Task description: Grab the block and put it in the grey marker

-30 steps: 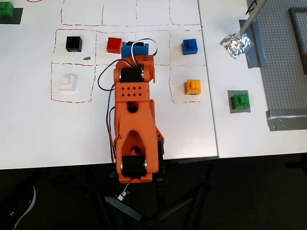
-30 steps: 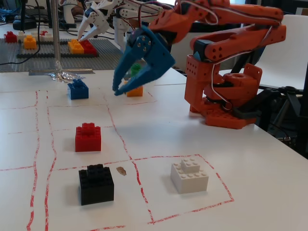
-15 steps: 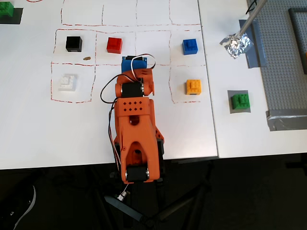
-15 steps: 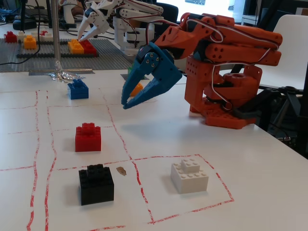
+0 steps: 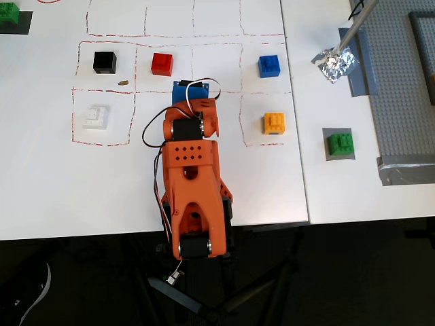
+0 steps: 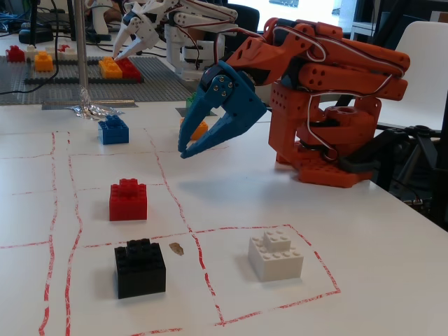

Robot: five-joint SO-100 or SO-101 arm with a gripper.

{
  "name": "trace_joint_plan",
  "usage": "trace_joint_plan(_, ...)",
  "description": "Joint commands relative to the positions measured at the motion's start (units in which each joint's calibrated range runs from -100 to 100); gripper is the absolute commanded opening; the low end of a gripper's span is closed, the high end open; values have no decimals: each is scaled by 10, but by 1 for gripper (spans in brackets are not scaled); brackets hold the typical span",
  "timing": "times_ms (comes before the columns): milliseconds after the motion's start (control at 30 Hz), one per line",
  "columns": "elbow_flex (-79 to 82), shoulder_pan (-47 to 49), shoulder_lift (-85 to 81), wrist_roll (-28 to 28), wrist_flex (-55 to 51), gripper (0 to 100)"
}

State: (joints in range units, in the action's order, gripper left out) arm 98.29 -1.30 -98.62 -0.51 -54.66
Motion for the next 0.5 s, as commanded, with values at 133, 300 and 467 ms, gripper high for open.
trace_joint_plan(133, 14, 12, -9, 9, 32, 0)
trace_joint_plan(300, 14, 12, -9, 11, 32, 0)
trace_joint_plan(467, 14, 12, -9, 11, 32, 0)
